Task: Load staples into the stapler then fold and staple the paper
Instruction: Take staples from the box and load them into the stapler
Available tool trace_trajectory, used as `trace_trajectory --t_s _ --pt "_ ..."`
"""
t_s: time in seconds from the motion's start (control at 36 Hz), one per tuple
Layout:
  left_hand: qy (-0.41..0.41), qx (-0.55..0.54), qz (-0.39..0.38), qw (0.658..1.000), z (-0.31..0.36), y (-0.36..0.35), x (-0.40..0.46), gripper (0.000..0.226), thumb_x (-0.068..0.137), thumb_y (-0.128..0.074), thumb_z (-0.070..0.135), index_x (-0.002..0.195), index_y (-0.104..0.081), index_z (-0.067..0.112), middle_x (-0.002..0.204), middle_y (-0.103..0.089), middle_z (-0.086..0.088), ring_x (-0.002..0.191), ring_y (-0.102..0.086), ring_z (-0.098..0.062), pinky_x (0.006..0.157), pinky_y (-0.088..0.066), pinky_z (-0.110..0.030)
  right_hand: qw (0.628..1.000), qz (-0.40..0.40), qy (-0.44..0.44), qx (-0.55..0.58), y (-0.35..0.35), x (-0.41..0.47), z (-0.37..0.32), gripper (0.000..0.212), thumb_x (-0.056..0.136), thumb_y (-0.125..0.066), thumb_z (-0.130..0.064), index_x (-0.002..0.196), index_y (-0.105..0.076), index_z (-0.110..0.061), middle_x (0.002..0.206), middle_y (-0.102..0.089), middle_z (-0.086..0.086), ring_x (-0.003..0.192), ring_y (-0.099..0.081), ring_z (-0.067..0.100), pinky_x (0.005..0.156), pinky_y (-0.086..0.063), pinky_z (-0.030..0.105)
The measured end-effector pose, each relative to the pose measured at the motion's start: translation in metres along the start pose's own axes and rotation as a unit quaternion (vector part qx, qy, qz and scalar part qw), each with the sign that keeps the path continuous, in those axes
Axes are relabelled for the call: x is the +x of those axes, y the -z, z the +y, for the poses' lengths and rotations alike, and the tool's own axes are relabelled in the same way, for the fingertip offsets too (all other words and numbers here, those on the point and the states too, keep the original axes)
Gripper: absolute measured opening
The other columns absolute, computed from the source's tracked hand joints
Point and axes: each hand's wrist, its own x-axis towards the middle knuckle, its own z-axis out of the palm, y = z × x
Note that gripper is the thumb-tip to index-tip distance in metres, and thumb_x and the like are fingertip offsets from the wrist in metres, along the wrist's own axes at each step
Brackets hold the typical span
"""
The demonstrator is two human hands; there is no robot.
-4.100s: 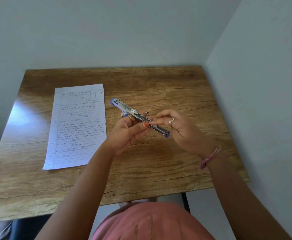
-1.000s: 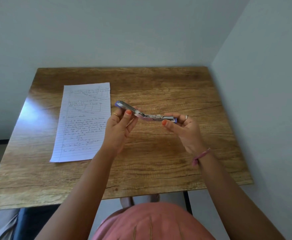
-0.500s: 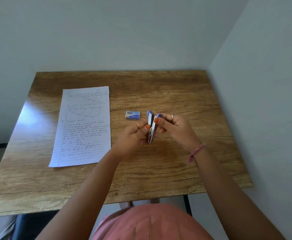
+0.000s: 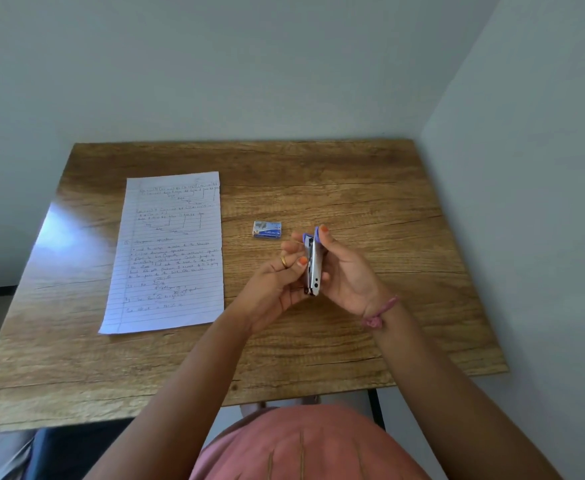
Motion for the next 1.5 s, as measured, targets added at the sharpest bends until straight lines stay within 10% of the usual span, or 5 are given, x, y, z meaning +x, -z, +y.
trace_trajectory --t_s 0.47,0.94,1.22,1.39,1.5 --pt "0.025 -0.021 0.043 0.999 -0.004 0.000 0.009 0.036 0.099 -0.045 0.010 0.086 -0.078 0.013 0.085 -0.075 -0.011 0.078 -0.071 -0.014 0.071 -0.058 -0.024 0.996 0.051 -0.026 0.074 -0.006 0.008 0.006 0.033 0.091 -0.054 -0.036 0.098 -0.066 -0.007 0.082 -0.071 0.007 0.036 -0.047 0.003 0.037 -0.041 0.012" --pt "0.020 -0.050 0.133 0.990 -0.009 -0.007 0.020 0.021 0.098 -0.050 0.008 0.107 -0.069 0.009 0.094 -0.075 -0.004 0.083 -0.073 -0.010 0.063 -0.057 -0.021 0.993 0.088 0.022 -0.076 -0.001 0.015 -0.001 0.059 0.073 -0.069 -0.045 0.111 -0.063 0.000 0.085 -0.063 0.005 0.081 -0.062 0.018 0.078 -0.052 0.032" --pt "-0.008 0.149 0.177 0.973 -0.007 -0.001 0.026 0.017 0.094 -0.058 0.005 0.098 -0.072 0.012 0.096 -0.074 -0.006 0.084 -0.072 -0.008 0.078 -0.057 -0.020 0.987 0.110 0.050 -0.108 0.010 0.026 -0.004 0.037 0.071 -0.073 -0.047 0.087 -0.065 -0.015 0.080 -0.070 0.003 0.071 -0.067 0.014 0.063 -0.054 0.026" --pt "-0.083 0.430 0.258 0.862 0.003 0.019 0.034 0.013 0.089 -0.067 0.020 0.100 -0.067 0.026 0.087 -0.069 0.012 0.078 -0.064 -0.003 0.063 -0.049 -0.008 0.942 0.195 0.124 -0.242 0.019 0.038 0.000 0.025 0.083 -0.071 -0.042 0.092 -0.065 -0.020 0.069 -0.069 -0.011 0.063 -0.066 0.003 0.053 -0.052 0.022" --pt "-0.132 0.540 0.302 0.775 0.012 0.035 0.042 0.038 0.089 -0.065 0.016 0.126 -0.056 0.015 0.116 -0.049 0.002 0.101 -0.050 -0.007 0.087 -0.040 -0.018 0.867 0.256 0.155 -0.399 0.026 0.049 -0.001 0.037 0.082 -0.072 -0.040 0.096 -0.062 -0.008 0.074 -0.063 0.000 0.062 -0.062 0.006 0.057 -0.052 0.027"
